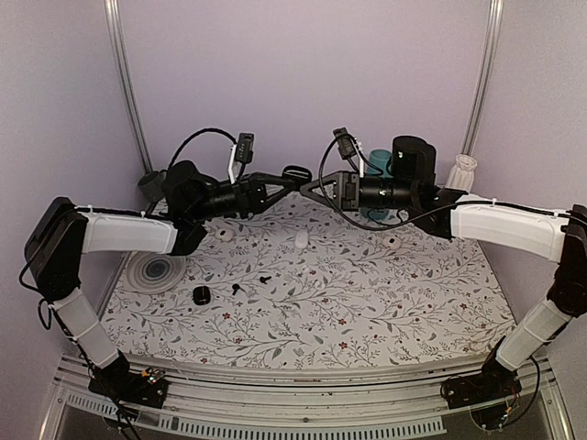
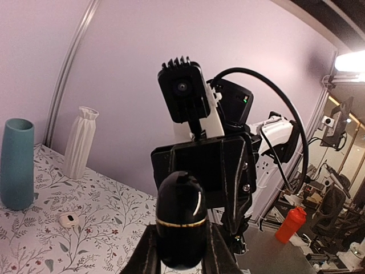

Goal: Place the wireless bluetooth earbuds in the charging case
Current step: Pass from the left arm to the right

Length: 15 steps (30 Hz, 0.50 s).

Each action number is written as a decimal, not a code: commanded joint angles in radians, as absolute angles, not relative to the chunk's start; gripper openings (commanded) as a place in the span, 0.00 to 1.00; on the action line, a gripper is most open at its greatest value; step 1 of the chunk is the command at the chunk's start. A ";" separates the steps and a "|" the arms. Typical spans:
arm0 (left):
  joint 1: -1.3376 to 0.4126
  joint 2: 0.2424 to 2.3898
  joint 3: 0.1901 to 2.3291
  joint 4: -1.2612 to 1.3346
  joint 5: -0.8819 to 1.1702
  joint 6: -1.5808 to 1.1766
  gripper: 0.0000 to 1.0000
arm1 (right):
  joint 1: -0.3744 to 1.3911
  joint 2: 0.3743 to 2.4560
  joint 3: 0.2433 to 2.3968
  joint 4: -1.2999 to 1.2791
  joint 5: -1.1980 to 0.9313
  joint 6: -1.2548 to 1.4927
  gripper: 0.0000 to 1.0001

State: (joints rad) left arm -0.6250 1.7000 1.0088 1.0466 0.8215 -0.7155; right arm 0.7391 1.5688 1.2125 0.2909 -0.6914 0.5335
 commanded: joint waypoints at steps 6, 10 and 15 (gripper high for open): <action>-0.638 1.703 1.038 0.967 0.812 -0.754 0.00 | 0.741 1.580 1.216 0.455 -0.694 0.602 0.37; -0.643 1.710 1.040 0.995 0.827 -0.780 0.00 | 0.740 1.582 1.216 0.462 -0.669 0.605 0.37; -0.648 1.712 1.046 1.005 0.844 -0.794 0.00 | 0.739 1.584 1.216 0.476 -0.648 0.606 0.37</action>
